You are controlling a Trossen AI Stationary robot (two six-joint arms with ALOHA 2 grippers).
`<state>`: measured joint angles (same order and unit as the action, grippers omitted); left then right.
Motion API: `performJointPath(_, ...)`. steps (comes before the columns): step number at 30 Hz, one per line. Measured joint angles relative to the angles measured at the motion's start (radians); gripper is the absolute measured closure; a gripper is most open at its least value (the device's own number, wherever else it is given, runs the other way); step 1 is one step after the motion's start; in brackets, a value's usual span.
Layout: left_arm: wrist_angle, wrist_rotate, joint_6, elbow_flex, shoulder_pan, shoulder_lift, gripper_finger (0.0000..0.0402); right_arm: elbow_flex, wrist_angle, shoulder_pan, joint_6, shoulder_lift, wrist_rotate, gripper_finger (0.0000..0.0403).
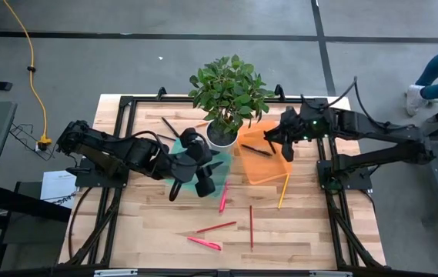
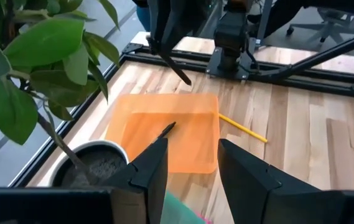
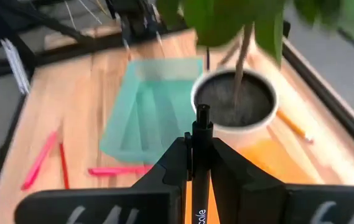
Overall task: Sort pens & pencils
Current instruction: Put the bottom black pen into the orange bin
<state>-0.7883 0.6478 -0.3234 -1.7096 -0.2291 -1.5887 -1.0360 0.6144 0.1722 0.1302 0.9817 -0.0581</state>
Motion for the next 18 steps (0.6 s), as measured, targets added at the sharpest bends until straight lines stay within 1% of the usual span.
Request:
performJointPath(2, -0.003, 0.0, -0.003, 0.0, 0.0, 0.0, 0.0275, 0.05, -0.022, 0.01, 0.004, 0.0, -0.014, 0.0375)
performJointPath(8, -0.009, 0.0, -0.003, 0.0, 0.0, 0.003, 0.0275, 0.222, -0.195, 0.046, 0.068, 0.0, -0.052, 0.0375)
performJointPath(11, -0.01, 0.0, -0.003, 0.0, 0.0, 0.003, 0.0275, 0.303, -0.233, 0.076, 0.099, 0.002, -0.06, 0.0375)
performJointPath(15, -0.024, 0.0, -0.014, 0.0, 0.0, 0.003, 0.0275, 0.369, -0.268, 0.111, 0.118, 0.002, -0.07, 0.0375)
performJointPath(18, -0.033, 0.0, -0.022, 0.0, 0.0, 0.003, 0.0275, 0.379, -0.274, 0.131, 0.115, 0.006, -0.07, 0.0375)
